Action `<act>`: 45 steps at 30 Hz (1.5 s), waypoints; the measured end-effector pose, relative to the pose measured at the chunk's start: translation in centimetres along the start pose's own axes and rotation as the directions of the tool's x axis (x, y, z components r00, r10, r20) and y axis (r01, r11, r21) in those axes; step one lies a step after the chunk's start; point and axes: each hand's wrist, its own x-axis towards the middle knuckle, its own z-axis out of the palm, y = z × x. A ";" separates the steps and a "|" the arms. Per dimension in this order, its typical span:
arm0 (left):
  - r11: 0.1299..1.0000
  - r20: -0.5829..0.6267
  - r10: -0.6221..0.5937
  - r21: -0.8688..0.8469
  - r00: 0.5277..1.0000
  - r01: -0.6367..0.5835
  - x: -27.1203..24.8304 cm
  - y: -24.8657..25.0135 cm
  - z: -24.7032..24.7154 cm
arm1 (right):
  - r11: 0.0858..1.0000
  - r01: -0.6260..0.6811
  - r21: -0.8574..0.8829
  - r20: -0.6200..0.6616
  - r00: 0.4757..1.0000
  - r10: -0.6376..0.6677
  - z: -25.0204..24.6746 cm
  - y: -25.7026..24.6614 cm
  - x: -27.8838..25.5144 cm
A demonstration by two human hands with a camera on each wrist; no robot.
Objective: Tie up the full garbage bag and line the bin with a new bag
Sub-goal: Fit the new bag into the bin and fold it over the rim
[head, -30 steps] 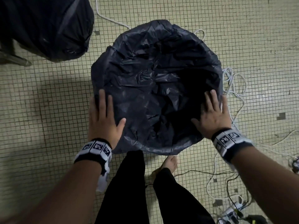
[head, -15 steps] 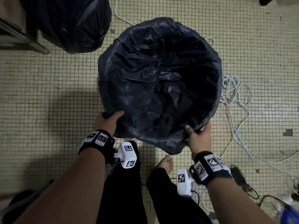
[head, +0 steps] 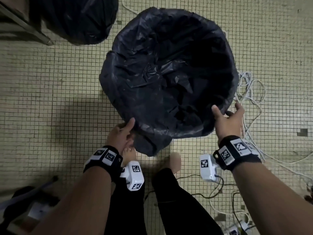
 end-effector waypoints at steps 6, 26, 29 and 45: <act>0.976 0.011 -0.017 -0.215 1.000 0.019 0.9 1.0 0.1 | 0.816 -0.563 0.128 0.248 0.815 0.524 2.8 1.5 -9.4; 0.910 0.421 -0.128 -0.311 0.898 0.275 5.1 1.1 -2.2 | 0.143 -0.579 0.803 0.467 0.760 0.453 12.9 3.9 -13.5; 0.885 0.488 -0.178 -0.301 0.855 0.356 4.8 0.7 -1.8 | 0.117 -0.573 0.811 0.441 0.731 0.520 13.4 5.0 -12.7; 0.857 0.525 0.026 -0.450 0.851 0.252 5.4 -1.1 -1.8 | 0.129 -0.627 0.768 0.555 0.752 0.355 12.1 4.2 -14.3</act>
